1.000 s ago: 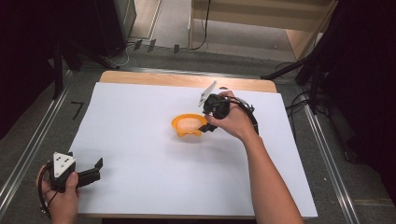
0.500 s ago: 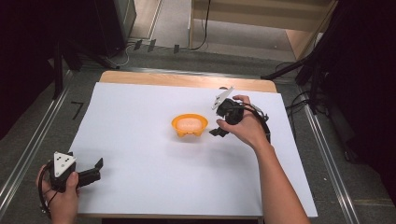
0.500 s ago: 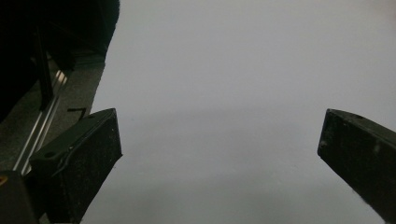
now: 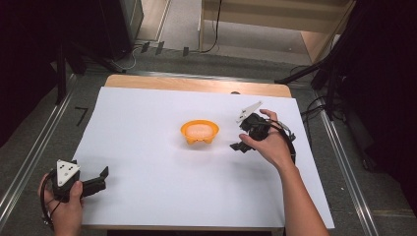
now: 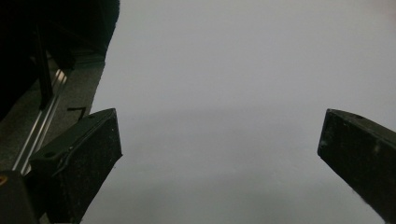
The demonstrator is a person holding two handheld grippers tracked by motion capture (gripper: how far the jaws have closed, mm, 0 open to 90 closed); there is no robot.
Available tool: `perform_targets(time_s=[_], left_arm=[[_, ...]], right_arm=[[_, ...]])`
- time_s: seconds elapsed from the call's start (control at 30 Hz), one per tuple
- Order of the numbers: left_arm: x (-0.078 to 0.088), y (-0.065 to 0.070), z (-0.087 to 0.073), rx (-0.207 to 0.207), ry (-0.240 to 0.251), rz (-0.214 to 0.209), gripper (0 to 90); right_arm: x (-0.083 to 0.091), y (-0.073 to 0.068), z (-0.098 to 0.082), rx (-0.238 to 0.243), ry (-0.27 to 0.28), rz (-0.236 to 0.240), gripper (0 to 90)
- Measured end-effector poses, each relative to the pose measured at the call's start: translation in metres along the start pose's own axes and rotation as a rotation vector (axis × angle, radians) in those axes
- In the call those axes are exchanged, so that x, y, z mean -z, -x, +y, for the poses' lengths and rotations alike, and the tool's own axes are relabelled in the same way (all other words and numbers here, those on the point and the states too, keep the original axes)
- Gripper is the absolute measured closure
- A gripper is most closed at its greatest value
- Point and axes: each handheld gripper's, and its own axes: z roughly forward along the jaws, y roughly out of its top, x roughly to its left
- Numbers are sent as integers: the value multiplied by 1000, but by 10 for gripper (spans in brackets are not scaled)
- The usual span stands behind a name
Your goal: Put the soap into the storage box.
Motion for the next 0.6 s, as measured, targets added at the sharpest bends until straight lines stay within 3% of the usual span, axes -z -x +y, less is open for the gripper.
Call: perform_targets(time_s=[0.27,0.4,0.6], left_arm=[[0,0,0,1,0,1,0],[0,0,0,0,-2,3,0],[0,-1,0,5,-7,0,0]], right_arm=[[2,-7,-19,-29,-9,-10,126],[6,-10,-27,-63,22,2,131],[11,-18,-40,-76,35,-7,132]])
